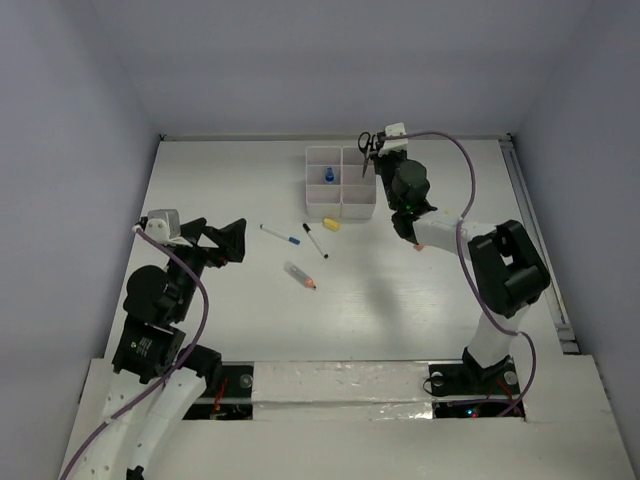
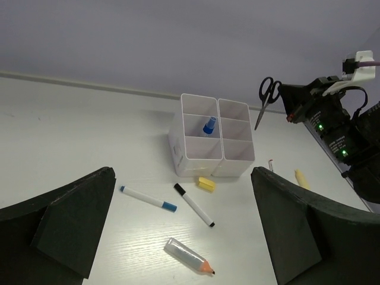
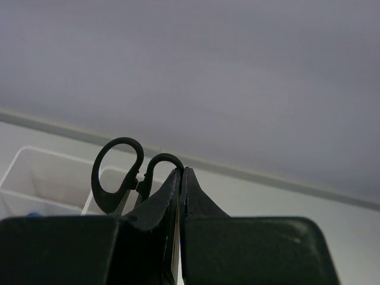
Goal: Sort the stationery into containers
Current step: Place the scissors in the drawer.
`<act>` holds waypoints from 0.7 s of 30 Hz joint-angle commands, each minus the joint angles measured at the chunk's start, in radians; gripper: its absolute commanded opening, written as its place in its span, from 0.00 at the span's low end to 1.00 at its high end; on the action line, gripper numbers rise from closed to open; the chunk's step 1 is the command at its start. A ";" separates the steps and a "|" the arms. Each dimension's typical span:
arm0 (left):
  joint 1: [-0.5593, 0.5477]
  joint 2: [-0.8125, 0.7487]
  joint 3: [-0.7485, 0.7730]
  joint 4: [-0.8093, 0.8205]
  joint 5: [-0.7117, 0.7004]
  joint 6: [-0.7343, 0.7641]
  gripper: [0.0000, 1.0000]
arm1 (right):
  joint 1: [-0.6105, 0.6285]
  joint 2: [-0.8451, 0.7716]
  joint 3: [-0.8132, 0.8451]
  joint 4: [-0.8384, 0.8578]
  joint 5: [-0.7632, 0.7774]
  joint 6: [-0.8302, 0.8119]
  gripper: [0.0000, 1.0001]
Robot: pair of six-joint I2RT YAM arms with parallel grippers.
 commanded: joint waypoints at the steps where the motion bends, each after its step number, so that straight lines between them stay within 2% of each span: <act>1: 0.006 0.017 0.006 0.047 0.014 0.011 0.99 | 0.007 0.053 0.069 0.208 0.000 -0.118 0.00; 6: 0.025 0.028 0.006 0.047 0.017 0.010 0.99 | 0.007 0.132 0.084 0.271 -0.034 -0.146 0.00; 21: 0.043 0.054 0.006 0.055 0.036 0.008 0.99 | 0.007 0.236 0.048 0.356 -0.060 -0.108 0.00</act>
